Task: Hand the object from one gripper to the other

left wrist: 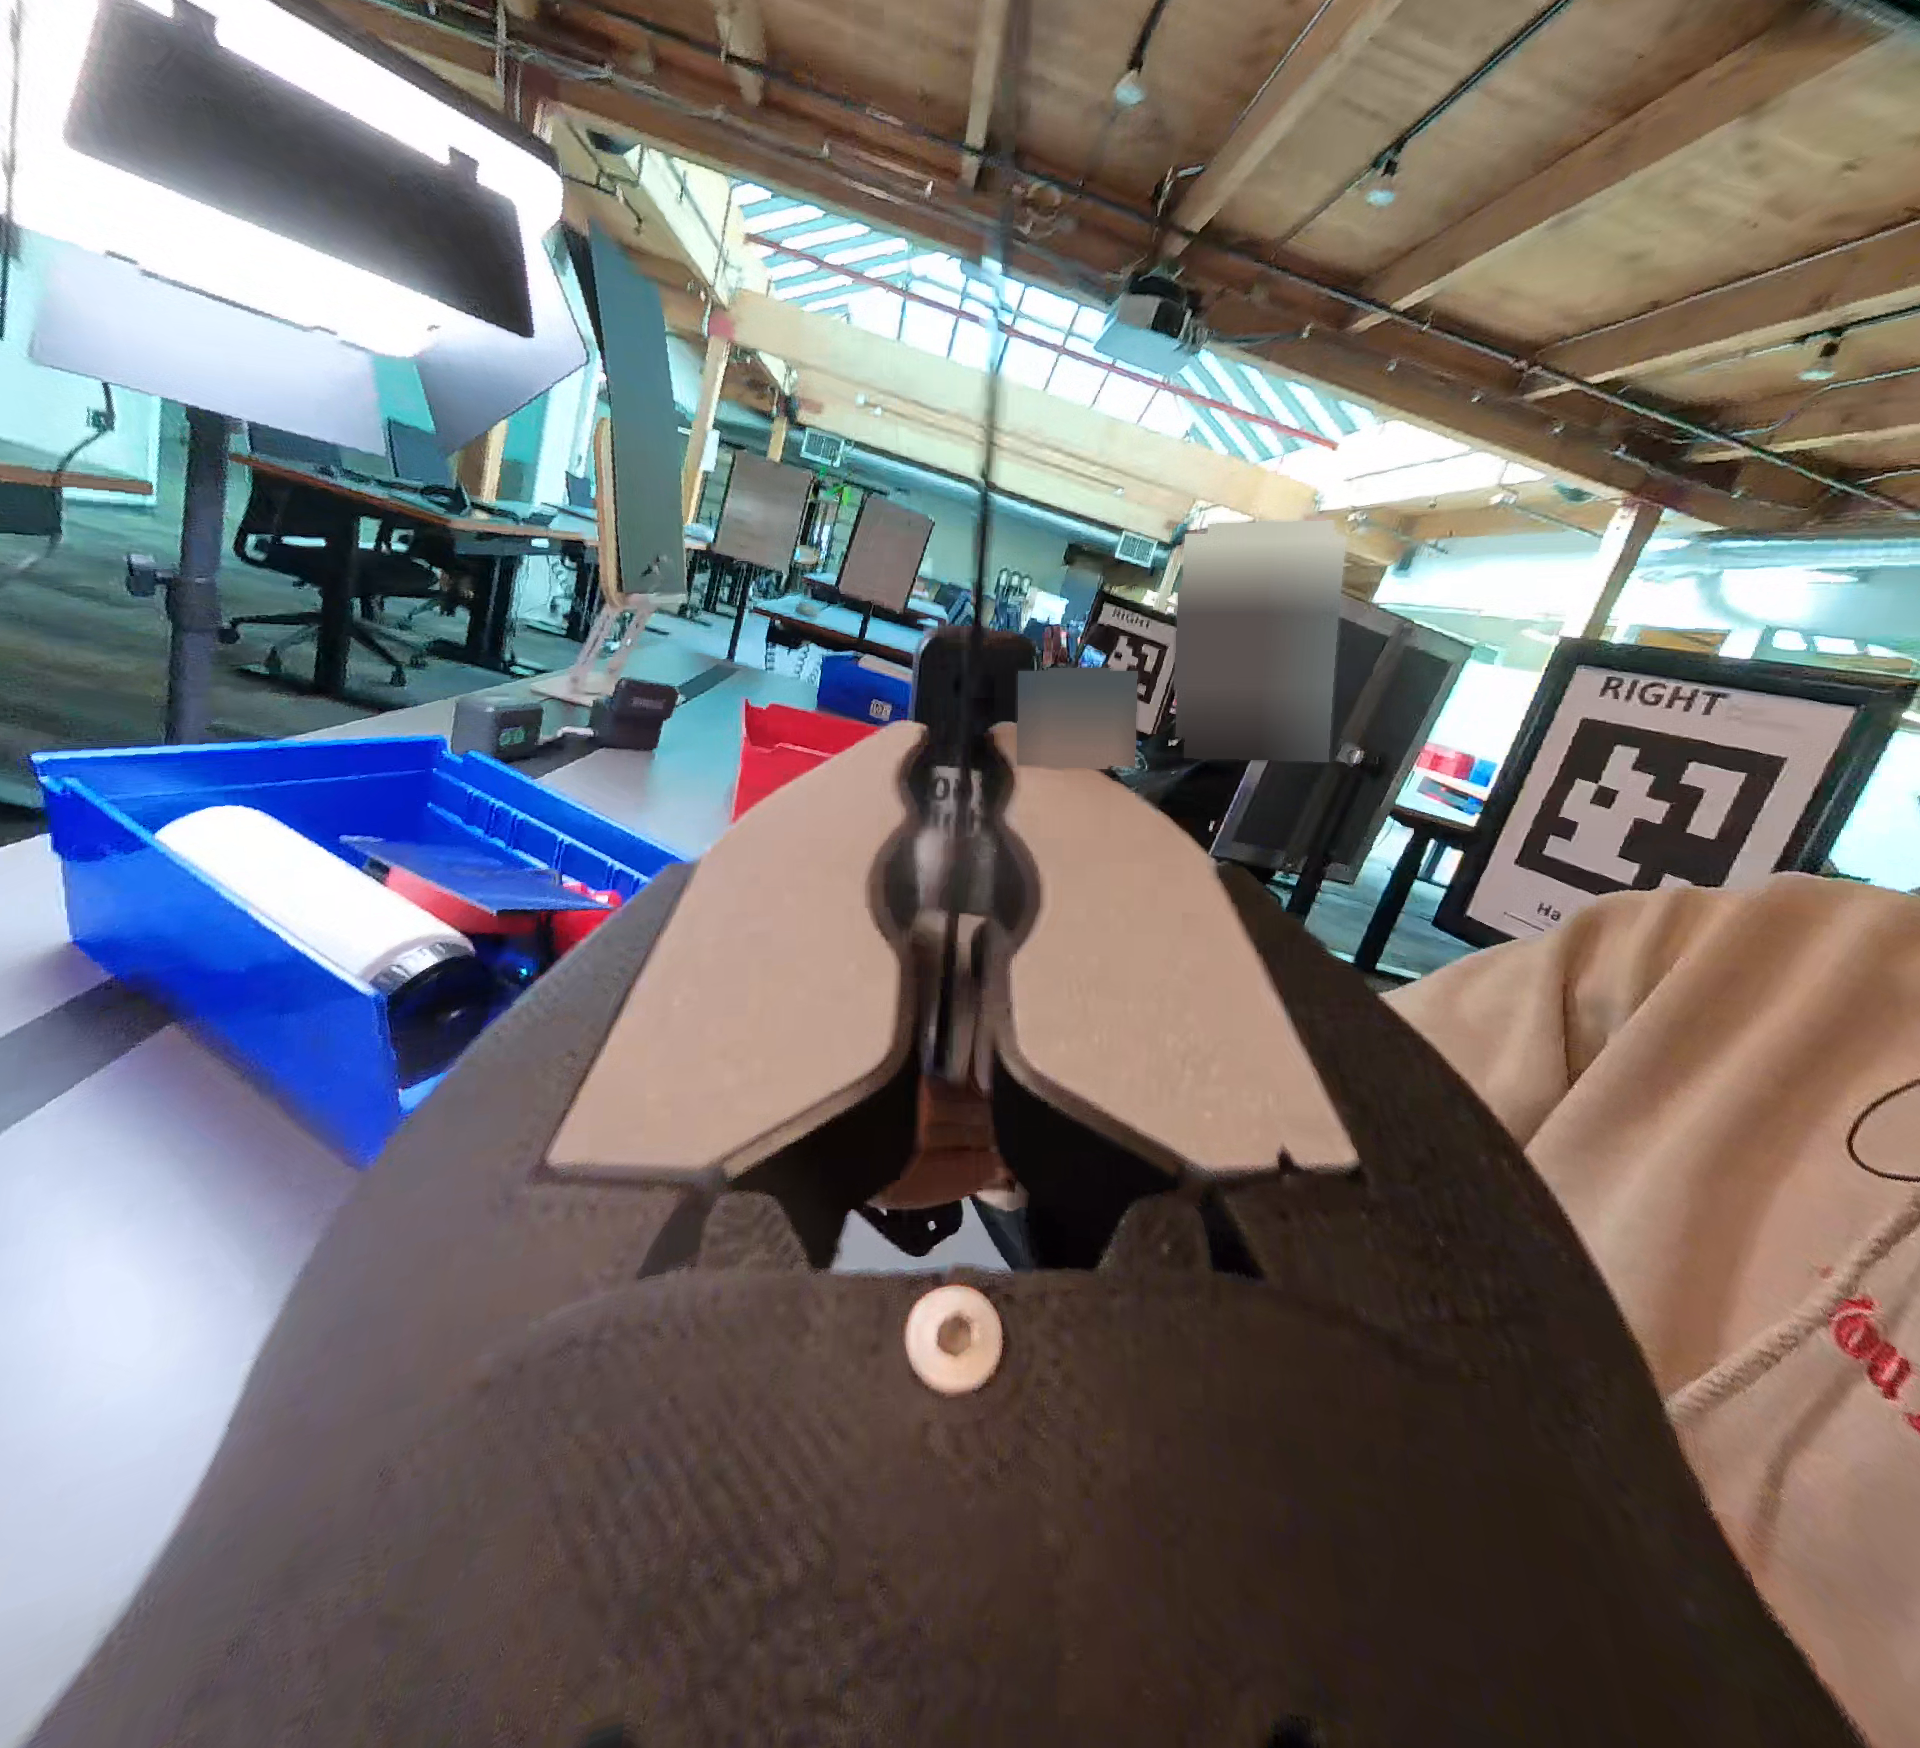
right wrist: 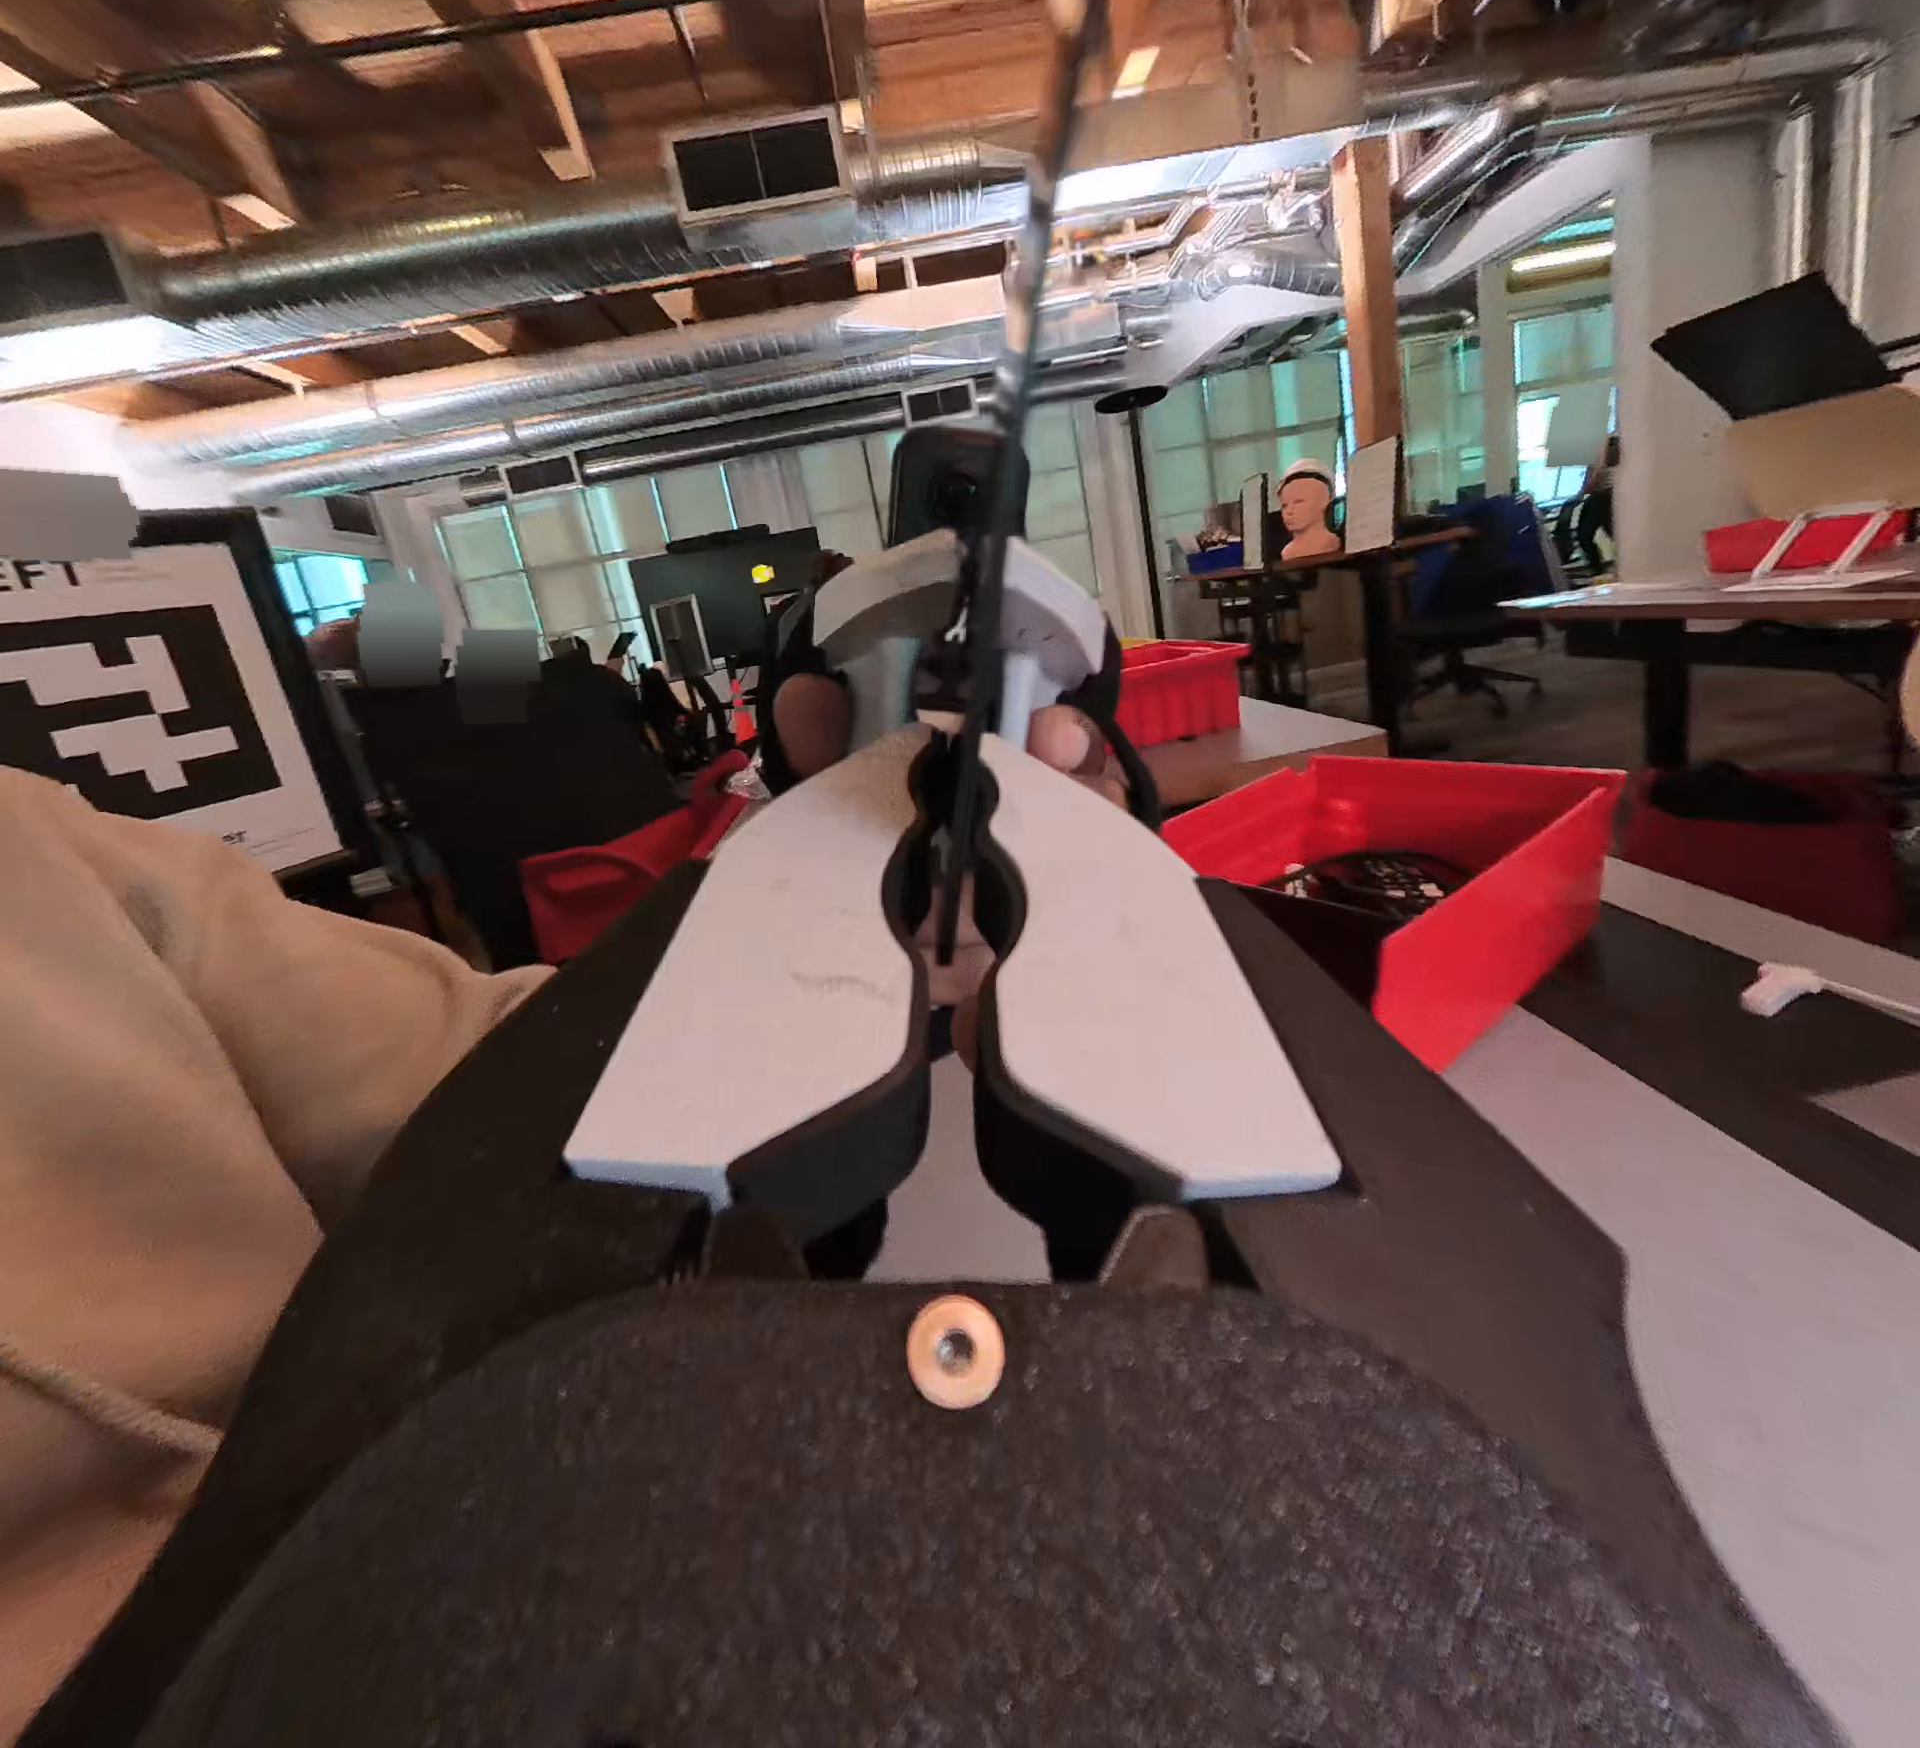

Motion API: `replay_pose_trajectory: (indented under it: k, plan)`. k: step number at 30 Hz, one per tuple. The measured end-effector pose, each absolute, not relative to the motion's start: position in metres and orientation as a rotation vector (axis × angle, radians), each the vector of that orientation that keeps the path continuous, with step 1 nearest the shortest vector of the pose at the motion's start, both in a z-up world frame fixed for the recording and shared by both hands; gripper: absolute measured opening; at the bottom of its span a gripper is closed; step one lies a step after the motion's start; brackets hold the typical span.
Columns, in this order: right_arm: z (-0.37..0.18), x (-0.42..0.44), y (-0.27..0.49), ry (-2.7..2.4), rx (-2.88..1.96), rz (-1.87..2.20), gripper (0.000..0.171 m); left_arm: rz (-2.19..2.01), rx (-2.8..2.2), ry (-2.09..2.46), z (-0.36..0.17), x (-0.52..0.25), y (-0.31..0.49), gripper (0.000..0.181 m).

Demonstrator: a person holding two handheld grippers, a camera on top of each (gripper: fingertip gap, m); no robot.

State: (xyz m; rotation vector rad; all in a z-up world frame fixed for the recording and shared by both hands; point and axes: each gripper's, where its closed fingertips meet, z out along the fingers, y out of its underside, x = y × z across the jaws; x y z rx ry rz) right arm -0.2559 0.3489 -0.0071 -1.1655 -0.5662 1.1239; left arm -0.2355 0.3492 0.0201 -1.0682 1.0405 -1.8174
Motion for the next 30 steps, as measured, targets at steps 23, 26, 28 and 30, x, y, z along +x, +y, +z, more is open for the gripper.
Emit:
replay_pose_trajectory:
  k: [23,26,28,30]
  plan:
    - [0.030,-0.222,0.338,-0.496,-0.998,1.052,0.002,-1.777,-1.014,1.023,0.014,-0.241,0.348,0.018]
    - [0.028,-0.226,0.339,-0.491,-1.012,1.042,0.002,-1.764,-1.017,1.056,0.008,-0.231,0.338,0.004]
    - [0.027,-0.226,0.342,-0.472,-1.044,1.079,0.002,-1.768,-1.033,1.075,0.009,-0.234,0.340,0.002]
    - [0.027,-0.220,0.347,-0.463,-1.072,1.065,0.009,-1.784,-1.037,1.053,0.015,-0.243,0.349,0.002]
